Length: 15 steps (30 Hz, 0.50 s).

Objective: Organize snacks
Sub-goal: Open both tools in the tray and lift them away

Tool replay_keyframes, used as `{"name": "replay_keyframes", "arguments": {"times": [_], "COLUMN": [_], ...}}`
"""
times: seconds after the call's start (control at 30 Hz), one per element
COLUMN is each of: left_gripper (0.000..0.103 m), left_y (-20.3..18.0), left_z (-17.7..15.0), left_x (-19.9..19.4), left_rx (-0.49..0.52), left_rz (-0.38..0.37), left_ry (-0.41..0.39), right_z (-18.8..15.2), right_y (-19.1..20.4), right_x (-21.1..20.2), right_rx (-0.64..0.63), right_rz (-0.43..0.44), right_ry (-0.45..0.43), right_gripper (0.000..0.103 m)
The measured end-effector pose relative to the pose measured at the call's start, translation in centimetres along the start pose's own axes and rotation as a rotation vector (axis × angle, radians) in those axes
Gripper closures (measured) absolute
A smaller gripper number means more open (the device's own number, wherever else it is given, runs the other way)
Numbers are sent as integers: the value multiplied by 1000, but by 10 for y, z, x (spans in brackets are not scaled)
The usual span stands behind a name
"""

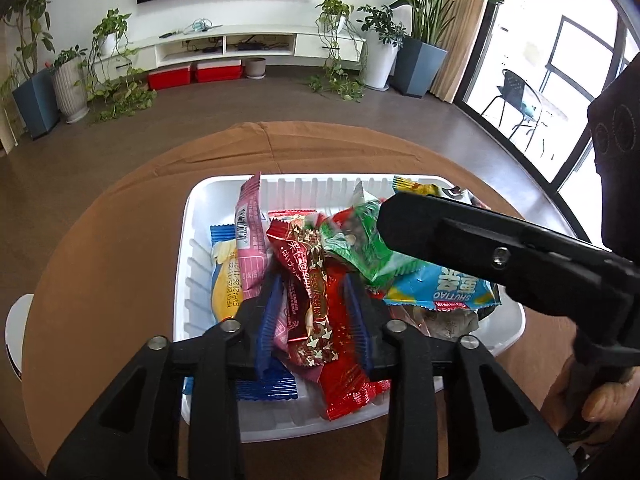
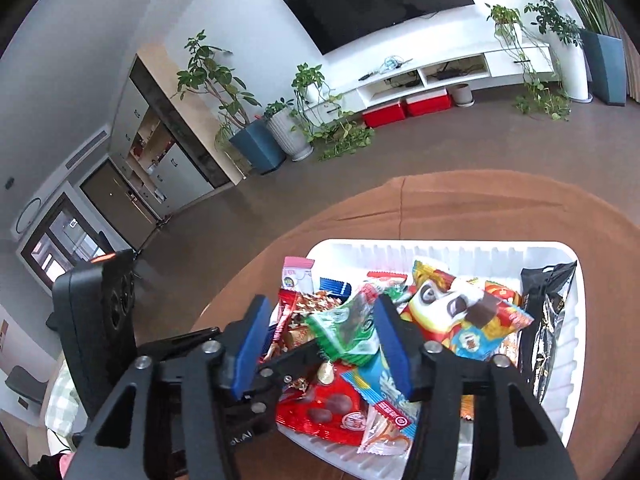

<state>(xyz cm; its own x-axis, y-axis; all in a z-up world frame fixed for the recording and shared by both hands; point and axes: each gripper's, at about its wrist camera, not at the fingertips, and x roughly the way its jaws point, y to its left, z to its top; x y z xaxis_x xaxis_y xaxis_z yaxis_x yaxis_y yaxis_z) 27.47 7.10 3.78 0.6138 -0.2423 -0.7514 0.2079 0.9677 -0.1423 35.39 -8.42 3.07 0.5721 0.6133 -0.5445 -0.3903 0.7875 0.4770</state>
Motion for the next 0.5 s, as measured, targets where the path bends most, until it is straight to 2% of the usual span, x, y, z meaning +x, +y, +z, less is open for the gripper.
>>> {"name": "replay_keyframes", "arguments": {"times": [0.03, 0.07, 0.1, 0.23, 0.5], "left_gripper": [60, 51, 48, 47, 35], "left_y": [0, 0, 0, -1, -6], "left_z": [0, 1, 1, 3, -4], "left_x": [-1, -2, -4, -11, -35], "left_rx": [0, 0, 2, 24, 35], "left_rz": [0, -3, -3, 30, 64], "left_ry": [-8, -15, -24, -50, -101], "right_z": [0, 0, -1, -3, -15], "right_y": [0, 1, 2, 4, 7], "right_x": [-1, -3, -4, -14, -49], "right_rx": [1, 0, 0, 2, 19], "right_rz": [2, 2, 1, 9, 29], "right_ry": [-2, -6, -9, -27, -77], "right_gripper": [43, 42, 42, 37, 28]}}
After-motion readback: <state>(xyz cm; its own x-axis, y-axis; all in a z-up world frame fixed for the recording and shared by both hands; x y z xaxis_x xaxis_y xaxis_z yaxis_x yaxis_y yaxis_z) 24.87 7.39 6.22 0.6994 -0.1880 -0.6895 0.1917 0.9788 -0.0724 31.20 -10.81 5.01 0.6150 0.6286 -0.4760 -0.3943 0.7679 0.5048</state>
